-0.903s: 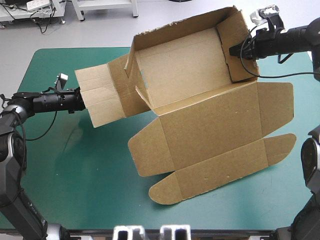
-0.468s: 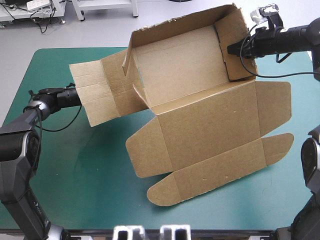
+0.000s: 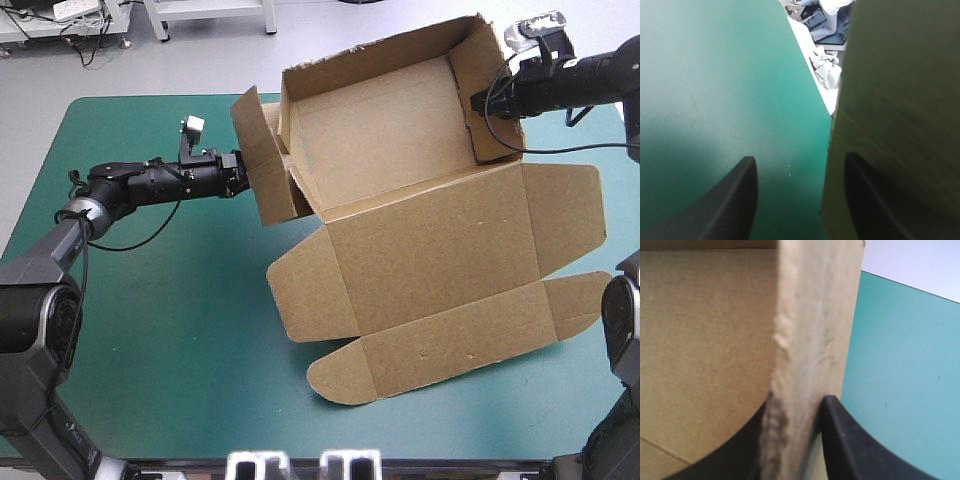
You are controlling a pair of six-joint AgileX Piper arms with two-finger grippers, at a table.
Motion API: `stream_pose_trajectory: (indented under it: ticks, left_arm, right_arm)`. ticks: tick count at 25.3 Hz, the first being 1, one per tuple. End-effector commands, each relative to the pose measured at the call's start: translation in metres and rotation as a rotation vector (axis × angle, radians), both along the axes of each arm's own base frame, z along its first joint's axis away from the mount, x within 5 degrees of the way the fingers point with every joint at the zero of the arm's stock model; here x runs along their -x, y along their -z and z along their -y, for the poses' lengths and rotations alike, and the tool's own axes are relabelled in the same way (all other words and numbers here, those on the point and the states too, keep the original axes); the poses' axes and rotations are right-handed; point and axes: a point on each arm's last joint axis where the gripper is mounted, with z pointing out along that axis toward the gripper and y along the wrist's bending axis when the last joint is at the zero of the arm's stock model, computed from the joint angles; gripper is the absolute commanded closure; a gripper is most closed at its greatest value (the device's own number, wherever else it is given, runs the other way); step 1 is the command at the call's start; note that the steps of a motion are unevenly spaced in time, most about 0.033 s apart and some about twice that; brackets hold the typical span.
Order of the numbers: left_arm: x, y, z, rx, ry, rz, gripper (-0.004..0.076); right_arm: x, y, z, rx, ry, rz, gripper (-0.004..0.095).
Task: Fold the box
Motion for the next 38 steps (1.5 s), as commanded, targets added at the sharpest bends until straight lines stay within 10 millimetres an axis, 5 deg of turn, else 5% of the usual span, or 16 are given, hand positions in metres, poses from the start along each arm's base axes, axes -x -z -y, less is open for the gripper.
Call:
stream_pose_trajectory:
  ticks: [1, 10, 22, 32, 38]
  left_arm:
    - [0.024, -0.055, 0.007, 0.123, 0.097, 0.138, 0.0316]
    - [0.043, -0.080, 0.012, 0.101, 0.121, 0.183, 0.0314]
    - [0.042, -0.095, 0.011, 0.005, 0.128, 0.191, 0.0302]
    - [0.021, -0.136, 0.043, -0.412, -0.203, 0.251, 0.0321]
    - [0.010, -0.118, 0.056, -0.601, -0.408, 0.157, 0.0339]
  right_arm:
    - [0.016, -0.036, -0.012, -0.046, 0.001, 0.124, 0.0931]
    - [-0.001, -0.019, -0.034, -0.034, 0.013, 0.094, 0.0932]
    - [-0.005, -0.017, -0.043, -0.060, 0.021, 0.097, 0.0931]
    - [-0.007, -0.019, -0.085, -0.016, 0.066, 0.162, 0.0931]
    - [-0.005, -0.020, -0.094, -0.084, 0.071, 0.135, 0.0931]
